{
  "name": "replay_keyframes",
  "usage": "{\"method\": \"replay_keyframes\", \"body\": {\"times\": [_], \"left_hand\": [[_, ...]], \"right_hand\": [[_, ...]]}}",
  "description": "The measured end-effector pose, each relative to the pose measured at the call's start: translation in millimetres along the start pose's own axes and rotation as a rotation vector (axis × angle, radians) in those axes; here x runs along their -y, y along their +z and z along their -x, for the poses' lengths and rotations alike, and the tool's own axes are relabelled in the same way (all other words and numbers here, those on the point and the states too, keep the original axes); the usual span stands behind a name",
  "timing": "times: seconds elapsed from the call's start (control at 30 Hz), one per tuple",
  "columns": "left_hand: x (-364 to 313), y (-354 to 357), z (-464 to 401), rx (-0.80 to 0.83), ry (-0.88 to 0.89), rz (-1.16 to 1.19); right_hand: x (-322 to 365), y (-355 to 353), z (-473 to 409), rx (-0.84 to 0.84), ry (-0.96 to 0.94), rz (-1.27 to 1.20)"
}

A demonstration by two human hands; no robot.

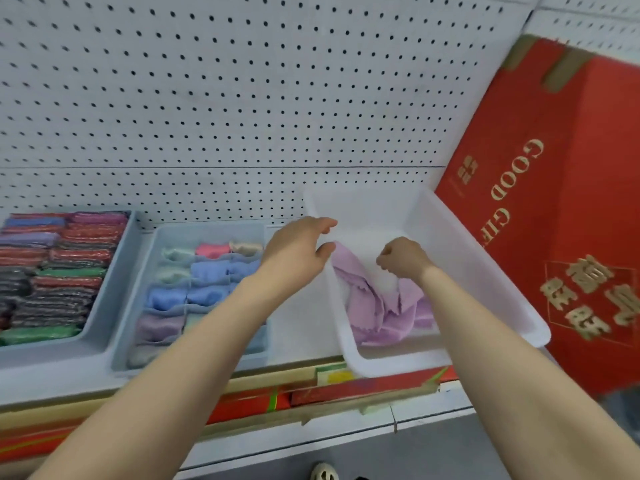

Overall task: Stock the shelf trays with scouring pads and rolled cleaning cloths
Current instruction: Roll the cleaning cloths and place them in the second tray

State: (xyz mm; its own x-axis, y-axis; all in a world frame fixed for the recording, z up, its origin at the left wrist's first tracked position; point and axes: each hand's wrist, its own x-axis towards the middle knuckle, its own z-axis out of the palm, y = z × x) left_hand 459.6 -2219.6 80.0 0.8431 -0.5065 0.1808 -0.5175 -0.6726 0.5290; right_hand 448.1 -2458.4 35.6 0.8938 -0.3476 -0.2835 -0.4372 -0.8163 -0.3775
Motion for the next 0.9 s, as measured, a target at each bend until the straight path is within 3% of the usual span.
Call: {"method": "replay_keyframes", "body": {"times": [0.13, 0.2, 0.23, 0.37, 0.47, 0.57, 0.63, 0.7, 0.9], "left_hand": [[-11.7, 14.9, -12.9, 0.069, -0.061, -0.028], [-12.1, 21.5, -12.6, 0.110, -0.089, -0.051], [-10.6, 23.1, -11.1, 0.123, -0.104, -0.061], [-2.3, 18.0, -9.4, 0.058, -0.172, 0.013], [-2.9, 8.9, -19.9, -0.040, -0.346, 0.275], [-12.2, -5.6, -33.2, 0.039, -0.600, 0.675], [-20.0, -18.0, -37.1, 0.162, -0.711, 1.077], [-23.9, -28.3, -38.3, 0.182, -0.618, 1.279], [-15.6, -58.6, -42.5, -0.139, -0.387, 1.046]], "right_hand": [[-7.0, 19.6, -4.8, 0.189, -0.075, 0.185], [-10.7, 31.0, -10.4, 0.159, -0.082, 0.188], [-8.7, 28.3, -13.7, 0.128, -0.075, 0.093], [12.3, -19.2, -10.8, 0.194, -0.125, -0.690], [32.4, -59.0, 7.6, 0.199, -0.229, -0.932], [51.6, -90.7, 27.3, 0.250, -0.256, -1.123], [59.6, -104.3, 36.9, 0.231, -0.298, -1.094], [64.2, -110.2, 42.7, 0.201, -0.369, -0.989], [75.9, -104.4, 58.5, 0.101, -0.434, -0.472]]}}
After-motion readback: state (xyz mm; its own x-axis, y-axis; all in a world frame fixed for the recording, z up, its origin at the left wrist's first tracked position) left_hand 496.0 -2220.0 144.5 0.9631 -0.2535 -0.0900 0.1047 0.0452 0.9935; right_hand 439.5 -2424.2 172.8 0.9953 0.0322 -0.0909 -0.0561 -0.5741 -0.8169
